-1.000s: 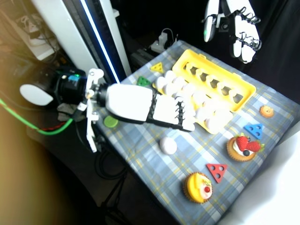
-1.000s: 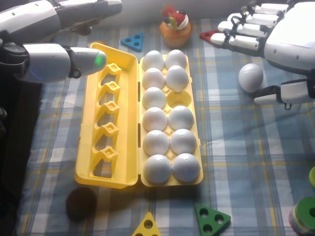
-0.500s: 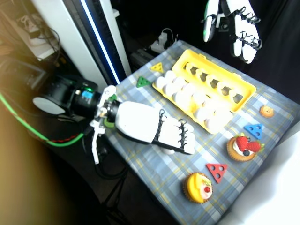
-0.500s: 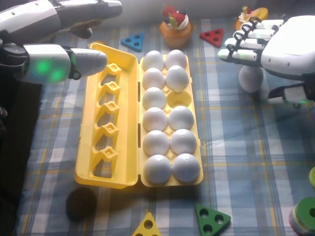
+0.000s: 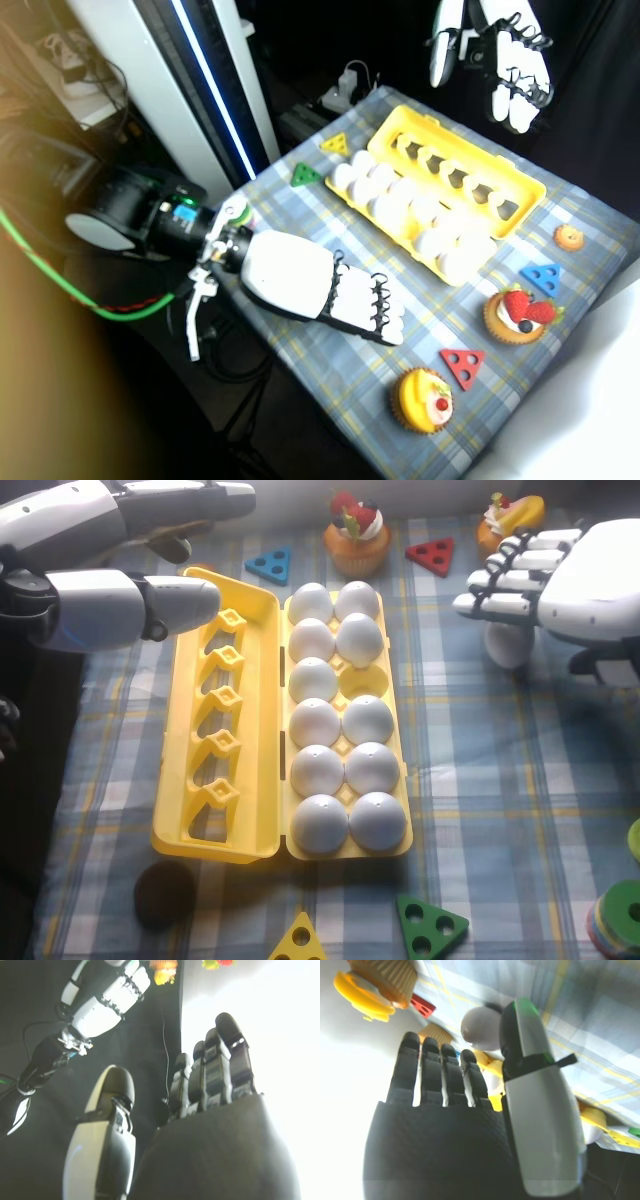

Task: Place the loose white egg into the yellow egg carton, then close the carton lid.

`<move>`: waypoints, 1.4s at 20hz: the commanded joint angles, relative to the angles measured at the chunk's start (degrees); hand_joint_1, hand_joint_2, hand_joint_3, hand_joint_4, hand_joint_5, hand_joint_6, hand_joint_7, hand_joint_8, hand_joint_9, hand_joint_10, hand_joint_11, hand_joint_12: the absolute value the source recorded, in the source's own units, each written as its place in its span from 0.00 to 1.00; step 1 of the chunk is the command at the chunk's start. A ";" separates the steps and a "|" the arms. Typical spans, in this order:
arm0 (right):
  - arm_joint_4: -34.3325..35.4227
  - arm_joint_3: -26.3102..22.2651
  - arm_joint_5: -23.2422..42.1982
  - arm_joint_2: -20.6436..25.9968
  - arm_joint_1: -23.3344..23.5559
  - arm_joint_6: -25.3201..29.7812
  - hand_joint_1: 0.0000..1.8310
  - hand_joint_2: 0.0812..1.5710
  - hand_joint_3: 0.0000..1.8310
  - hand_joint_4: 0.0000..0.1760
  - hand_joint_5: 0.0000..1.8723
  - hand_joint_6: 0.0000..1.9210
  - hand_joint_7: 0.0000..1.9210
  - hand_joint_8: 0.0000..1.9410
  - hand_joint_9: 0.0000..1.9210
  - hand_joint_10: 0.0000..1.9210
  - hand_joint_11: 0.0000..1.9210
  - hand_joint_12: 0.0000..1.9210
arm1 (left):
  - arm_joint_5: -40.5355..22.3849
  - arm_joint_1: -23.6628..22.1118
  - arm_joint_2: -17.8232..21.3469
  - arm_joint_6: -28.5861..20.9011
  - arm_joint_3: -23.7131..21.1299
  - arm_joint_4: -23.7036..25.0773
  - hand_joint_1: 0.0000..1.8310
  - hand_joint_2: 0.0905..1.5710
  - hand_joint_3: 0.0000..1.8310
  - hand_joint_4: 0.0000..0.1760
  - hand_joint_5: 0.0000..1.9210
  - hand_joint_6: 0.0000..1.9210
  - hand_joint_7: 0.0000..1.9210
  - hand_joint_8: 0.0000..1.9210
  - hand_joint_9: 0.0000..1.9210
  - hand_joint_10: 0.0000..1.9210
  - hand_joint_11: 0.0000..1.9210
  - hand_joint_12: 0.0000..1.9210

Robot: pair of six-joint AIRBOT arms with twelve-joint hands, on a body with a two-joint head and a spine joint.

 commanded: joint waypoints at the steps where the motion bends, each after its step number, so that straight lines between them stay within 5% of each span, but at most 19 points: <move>1: -0.78 -0.12 5.76 0.29 1.05 -0.34 0.60 0.76 0.00 0.08 0.03 0.02 0.06 0.01 0.01 0.14 0.00 0.47 | -7.35 -0.35 0.20 -0.28 0.04 -1.37 0.30 0.85 0.00 0.26 0.12 0.00 0.10 0.00 0.12 0.00 0.00 0.56; 2: -1.57 -0.47 5.76 0.29 1.52 -0.34 0.59 0.76 0.00 0.05 0.03 0.02 0.08 0.01 0.00 0.21 0.00 0.66 | -7.47 -0.35 0.27 -0.28 0.00 -1.43 0.29 0.86 0.00 0.24 0.11 0.00 0.10 0.00 0.12 0.01 0.00 0.58; 4: -2.75 -0.75 5.74 0.28 2.02 -0.34 0.65 0.75 0.00 0.00 0.02 0.02 0.07 0.01 0.00 0.21 0.00 0.77 | -7.51 -0.36 0.27 -0.28 0.02 -1.47 0.29 0.86 0.00 0.25 0.11 0.00 0.10 0.00 0.11 0.00 0.00 0.55; 7: -3.41 0.00 5.38 0.09 2.20 -0.34 0.68 0.74 0.00 0.00 0.02 0.03 0.05 0.00 0.00 0.17 0.00 0.75 | -7.50 -0.37 0.21 -0.28 0.02 -1.51 0.28 0.85 0.00 0.22 0.12 0.00 0.10 0.00 0.11 0.00 0.00 0.55; 11: -3.38 1.99 3.69 -1.85 2.20 -0.34 0.70 0.75 0.00 0.00 0.09 0.05 0.09 0.01 0.00 0.23 0.00 0.67 | -7.52 -0.36 0.21 -0.28 0.02 -1.53 0.28 0.86 0.00 0.13 0.13 0.00 0.10 0.00 0.12 0.00 0.00 0.54; 12: -3.07 2.94 2.93 -2.46 2.20 -0.34 0.69 0.77 0.00 0.00 0.11 0.07 0.14 0.02 0.00 0.36 0.00 0.76 | -7.55 -0.35 0.21 -0.28 0.03 -1.55 0.28 0.87 0.00 0.15 0.11 0.00 0.09 0.00 0.10 0.00 0.00 0.47; 15: -2.30 3.96 2.21 -3.51 2.20 -0.34 0.69 0.78 0.00 0.00 0.15 0.09 0.19 0.03 0.04 0.42 0.00 0.84 | -7.66 -0.35 0.21 -0.28 0.02 -1.55 0.33 0.86 0.00 0.01 0.13 0.00 0.10 0.00 0.11 0.00 0.00 0.44; 17: -2.36 3.98 2.23 -3.94 2.20 -0.34 0.70 0.78 0.00 0.00 0.19 0.32 0.31 0.15 0.16 0.54 0.03 0.94 | -7.64 -0.27 0.23 -0.28 0.04 -1.58 0.31 0.86 0.00 0.04 0.12 0.00 0.09 0.00 0.11 0.00 0.00 0.43; 18: -2.34 4.02 2.27 -4.07 2.20 -0.34 0.71 0.81 0.00 0.00 0.24 0.72 0.34 0.63 0.32 0.80 0.19 0.99 | -7.65 -0.23 0.24 -0.28 0.07 -1.68 0.31 0.86 0.00 0.01 0.12 0.00 0.10 0.00 0.11 0.00 0.00 0.43; 19: -2.33 3.98 2.43 -4.07 2.20 -0.34 0.71 0.82 0.00 0.00 0.25 0.80 0.34 0.76 0.34 0.89 0.33 1.00 | -7.65 -0.22 0.24 -0.28 0.08 -1.74 0.31 0.86 0.00 0.04 0.12 0.00 0.10 0.00 0.11 0.00 0.00 0.43; 20: -2.32 3.59 2.87 -3.83 2.28 -0.34 0.65 0.83 0.00 0.00 0.28 0.77 0.38 0.84 0.44 0.93 0.45 1.00 | -7.66 -0.15 0.23 -0.28 0.12 -1.83 0.32 0.86 0.00 0.03 0.12 0.00 0.10 0.00 0.12 0.00 0.00 0.46; 22: -2.31 2.54 4.55 -2.77 2.34 -0.34 0.64 0.83 0.00 0.00 0.30 0.73 0.37 0.88 0.44 0.96 0.46 1.00 | -7.62 -0.06 0.22 -0.28 0.15 -1.94 0.32 0.86 0.00 0.05 0.12 0.00 0.10 0.00 0.11 0.00 0.00 0.43; 23: -2.30 1.71 5.54 -2.06 2.41 -0.33 0.72 0.81 0.00 0.00 0.33 0.70 0.35 0.82 0.36 0.91 0.40 1.00 | -7.61 -0.06 0.22 -0.28 0.16 -1.97 0.30 0.87 0.00 0.11 0.12 0.00 0.09 0.00 0.10 0.00 0.00 0.42; 24: -2.30 0.91 6.41 -1.77 2.49 -0.33 0.63 0.83 0.02 0.00 0.34 0.73 0.31 0.94 0.38 0.98 0.37 1.00 | -7.62 -0.06 0.22 -0.28 0.17 -2.05 0.28 0.87 0.00 0.16 0.12 0.00 0.09 0.00 0.10 0.00 0.00 0.46; 28: -2.37 -2.82 10.12 1.44 3.17 -0.32 0.63 0.79 0.01 0.00 0.38 0.69 0.37 0.83 0.31 0.99 0.32 1.00 | -7.58 -0.04 0.20 -0.28 0.19 -2.11 0.28 0.87 0.00 0.26 0.13 0.00 0.09 0.00 0.10 0.00 0.00 0.44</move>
